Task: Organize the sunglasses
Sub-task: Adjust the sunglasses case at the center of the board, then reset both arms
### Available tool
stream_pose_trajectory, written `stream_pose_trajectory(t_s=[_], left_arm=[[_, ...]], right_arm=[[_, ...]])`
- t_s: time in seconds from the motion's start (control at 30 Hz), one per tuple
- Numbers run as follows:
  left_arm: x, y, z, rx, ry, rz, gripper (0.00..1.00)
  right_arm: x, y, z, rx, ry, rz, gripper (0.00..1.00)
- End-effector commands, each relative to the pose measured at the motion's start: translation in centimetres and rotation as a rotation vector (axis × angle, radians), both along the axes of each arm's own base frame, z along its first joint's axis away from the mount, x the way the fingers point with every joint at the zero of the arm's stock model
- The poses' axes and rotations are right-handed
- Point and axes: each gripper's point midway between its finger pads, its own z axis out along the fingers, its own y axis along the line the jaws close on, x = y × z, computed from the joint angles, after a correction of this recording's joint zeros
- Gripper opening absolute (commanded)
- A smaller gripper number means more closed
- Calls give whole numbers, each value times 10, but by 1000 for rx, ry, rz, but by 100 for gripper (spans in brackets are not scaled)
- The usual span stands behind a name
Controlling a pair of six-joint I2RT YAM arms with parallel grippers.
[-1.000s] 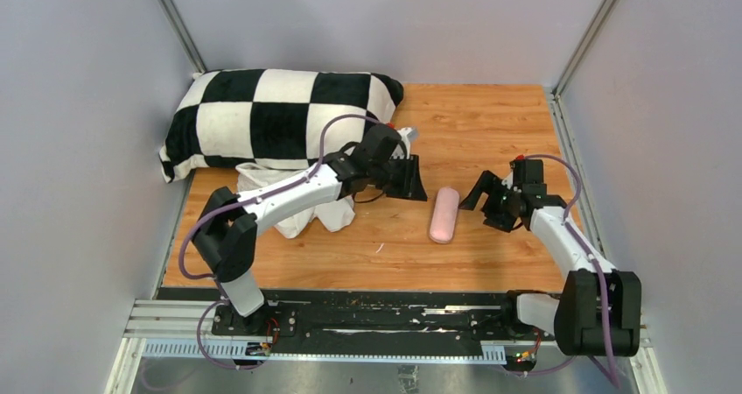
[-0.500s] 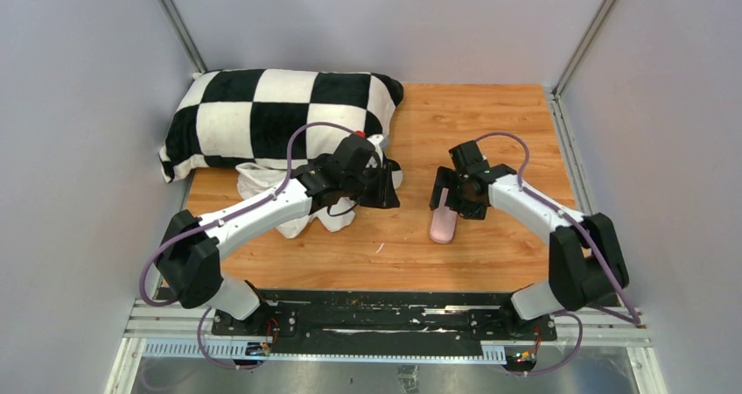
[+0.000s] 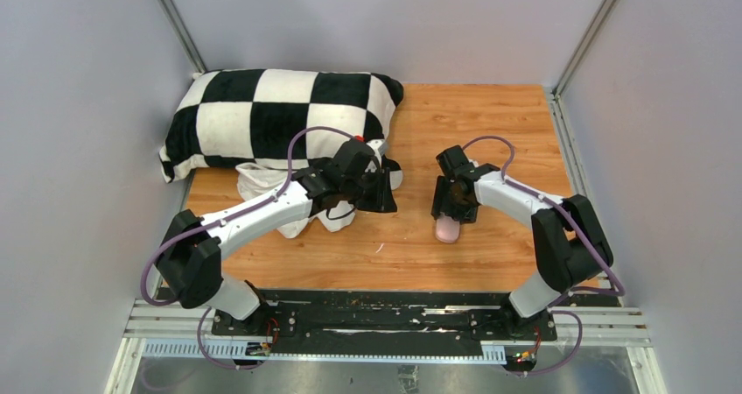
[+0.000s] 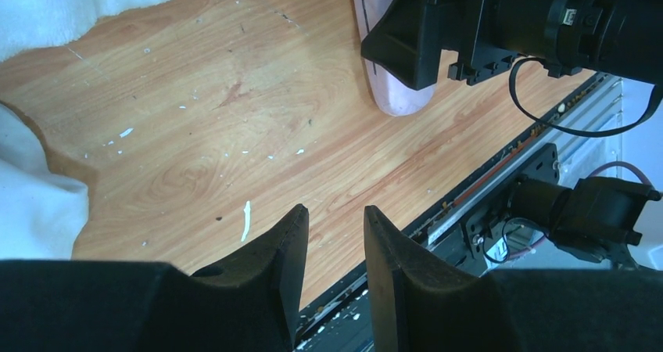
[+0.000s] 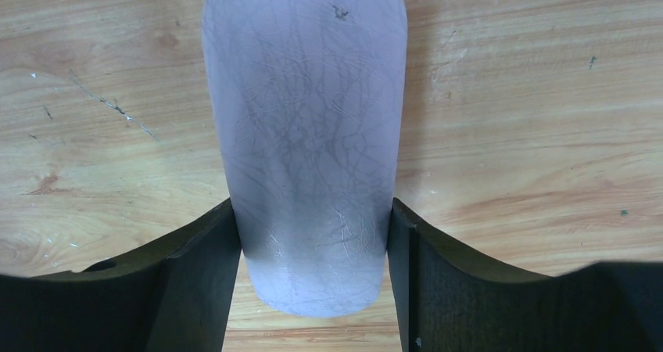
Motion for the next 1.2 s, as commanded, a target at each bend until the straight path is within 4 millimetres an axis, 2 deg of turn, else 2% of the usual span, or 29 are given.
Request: stream_pose_trajectory(t_s=[0.0, 0.07, 0.1, 0.13, 0.27, 0.3, 0.33, 0.47, 0.57, 0.73, 0.87, 0.97, 1.17], left_arm=[[2, -1, 1, -15, -6, -5, 37], [2, -2, 1, -19, -7, -8, 37], [2, -2, 0, -16, -3, -7, 37], [2, -2, 0, -18, -4, -7, 37], [2, -2, 0, -20, -8, -7, 37], [2, -1, 0, -17, -10, -6, 37], [2, 0, 2, -15, -14, -2, 36], [5, 7, 18, -16, -53, 31, 37], [12, 19, 34, -5, -96, 77, 39], [23, 47, 76, -20, -214, 164, 41], [30, 80, 111, 14, -345, 274, 43], [32, 106, 130, 24, -428, 374, 43], [26, 143, 143, -56, -533, 536, 44]], right_arm=[[2, -9, 7, -61, -35, 12, 45], [1, -12, 9, -69, -42, 16, 44], [1, -14, 11, -76, -47, 15, 48], [1, -16, 11, -82, -51, 14, 54], [1, -27, 20, -96, -76, -5, 90], [1, -31, 23, -106, -81, -15, 97], [2, -35, 26, -110, -88, -24, 100], [8, -59, 49, -130, -140, -72, 100], [14, -85, 81, -164, -212, -135, 100], [16, -121, 138, -244, -386, -239, 100], [7, -135, 174, -261, -512, -281, 100], [0, -142, 186, -268, -564, -314, 100], [-6, -149, 179, -286, -592, -330, 98]])
